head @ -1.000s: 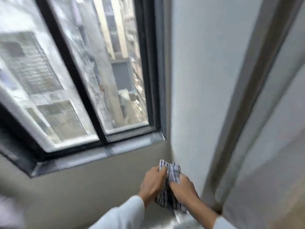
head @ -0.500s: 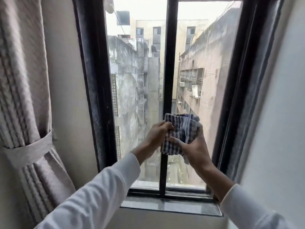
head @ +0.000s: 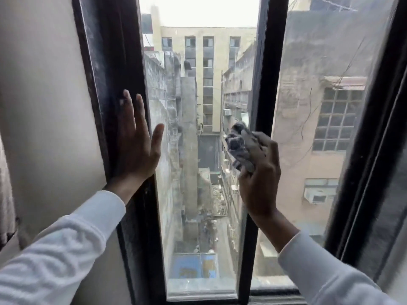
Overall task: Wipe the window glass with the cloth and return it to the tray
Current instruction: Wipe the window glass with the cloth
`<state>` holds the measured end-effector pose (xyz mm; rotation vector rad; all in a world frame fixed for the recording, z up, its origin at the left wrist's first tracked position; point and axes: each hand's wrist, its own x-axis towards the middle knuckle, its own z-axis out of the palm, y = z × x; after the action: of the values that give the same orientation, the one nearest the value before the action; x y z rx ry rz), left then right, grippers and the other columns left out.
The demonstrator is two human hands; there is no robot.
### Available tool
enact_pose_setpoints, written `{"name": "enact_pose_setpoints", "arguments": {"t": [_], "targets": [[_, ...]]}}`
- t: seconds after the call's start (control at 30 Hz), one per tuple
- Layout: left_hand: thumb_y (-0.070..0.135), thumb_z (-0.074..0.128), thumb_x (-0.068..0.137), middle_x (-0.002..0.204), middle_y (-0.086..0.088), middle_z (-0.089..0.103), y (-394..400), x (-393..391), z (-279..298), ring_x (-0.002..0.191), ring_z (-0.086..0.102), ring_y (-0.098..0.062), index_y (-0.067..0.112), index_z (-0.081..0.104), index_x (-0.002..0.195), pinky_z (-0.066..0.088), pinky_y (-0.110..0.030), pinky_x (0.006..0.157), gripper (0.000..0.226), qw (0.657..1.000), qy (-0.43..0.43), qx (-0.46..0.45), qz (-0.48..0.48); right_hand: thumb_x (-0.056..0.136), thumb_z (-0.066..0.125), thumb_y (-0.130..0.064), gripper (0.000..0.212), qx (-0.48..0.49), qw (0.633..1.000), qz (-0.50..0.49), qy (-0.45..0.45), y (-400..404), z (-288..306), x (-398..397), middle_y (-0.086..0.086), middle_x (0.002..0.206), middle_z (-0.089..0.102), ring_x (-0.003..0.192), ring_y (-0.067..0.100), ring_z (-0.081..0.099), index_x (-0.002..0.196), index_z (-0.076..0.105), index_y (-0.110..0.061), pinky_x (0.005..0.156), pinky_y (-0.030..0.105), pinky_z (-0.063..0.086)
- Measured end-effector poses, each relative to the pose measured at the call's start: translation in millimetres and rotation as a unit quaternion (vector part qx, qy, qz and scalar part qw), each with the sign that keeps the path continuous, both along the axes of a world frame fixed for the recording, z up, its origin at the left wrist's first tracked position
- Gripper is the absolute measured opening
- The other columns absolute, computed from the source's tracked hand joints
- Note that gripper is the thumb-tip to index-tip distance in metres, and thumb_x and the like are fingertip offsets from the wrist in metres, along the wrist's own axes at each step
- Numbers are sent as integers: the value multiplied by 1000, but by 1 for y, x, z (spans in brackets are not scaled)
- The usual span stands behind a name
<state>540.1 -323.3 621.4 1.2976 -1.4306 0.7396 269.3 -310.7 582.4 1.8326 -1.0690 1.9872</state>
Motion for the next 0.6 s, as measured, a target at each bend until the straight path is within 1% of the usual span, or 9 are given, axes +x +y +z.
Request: {"name": "enact_pose_setpoints", "arguments": {"t": [0.07,0.13,0.2,0.27,0.33,0.4,0.47,0.53,0.6], "targets": [[39,32,119,186,-25,-1,-15,8,13,175,1,-37,3,8,177,-10,-30,140,72,999,-27,-30,-11,92,51,-1,61,-33,996,-65,46,-26,30,7,16,152,52,130,34,56,152,59,-9,115,12,40],[33,27,121,185,-27,5,-26,11,22,175,5,-38,0,11,176,-3,-35,142,67,997,-32,-69,-3,97,56,-26,68,-8,986,-123,109,-46,50,22,11,167,39,141,35,45,162,44,-10,116,40,50],[29,26,121,183,-31,9,-33,10,25,174,9,-41,-4,15,175,3,-39,143,64,994,-31,-109,12,103,54,-49,78,25,973,-145,181,-60,49,39,10,177,26,157,40,28,167,33,-11,128,61,32],[25,27,121,182,-34,11,-38,9,23,173,11,-44,-6,17,173,7,-43,144,62,991,-38,-126,22,109,49,-45,71,12,965,-132,226,-69,26,49,9,181,18,166,40,12,169,30,-13,135,61,11],[22,29,120,181,-35,15,-41,8,20,173,15,-46,-9,20,172,13,-49,143,61,989,-45,-138,33,111,52,-33,63,-26,953,-91,290,-67,-13,53,7,180,19,169,34,10,168,33,-12,137,57,11],[18,31,119,179,-37,18,-42,8,18,172,17,-48,-12,23,170,17,-53,142,60,987,-43,-149,41,107,60,-20,60,-77,908,-64,407,-61,-41,53,6,176,30,168,30,18,164,43,-12,137,52,17],[14,34,118,178,-40,18,-42,6,17,171,17,-51,-14,24,170,15,-53,143,59,986,-42,-156,40,103,63,-14,60,-126,871,-58,471,-70,-31,48,4,173,39,166,27,25,161,48,-15,138,47,16],[13,34,117,177,-42,17,-42,6,17,170,17,-53,-14,25,169,12,-51,143,59,985,-41,-165,38,104,61,-16,60,-145,886,-79,433,-83,-5,43,1,174,38,166,26,25,162,46,-19,139,45,12],[15,32,117,177,-42,17,-42,6,17,170,16,-54,-14,25,169,9,-48,143,60,985,-40,-165,32,108,60,-21,60,-92,937,-99,321,-83,1,36,-2,176,33,167,26,22,165,42,-22,138,47,13]]}}
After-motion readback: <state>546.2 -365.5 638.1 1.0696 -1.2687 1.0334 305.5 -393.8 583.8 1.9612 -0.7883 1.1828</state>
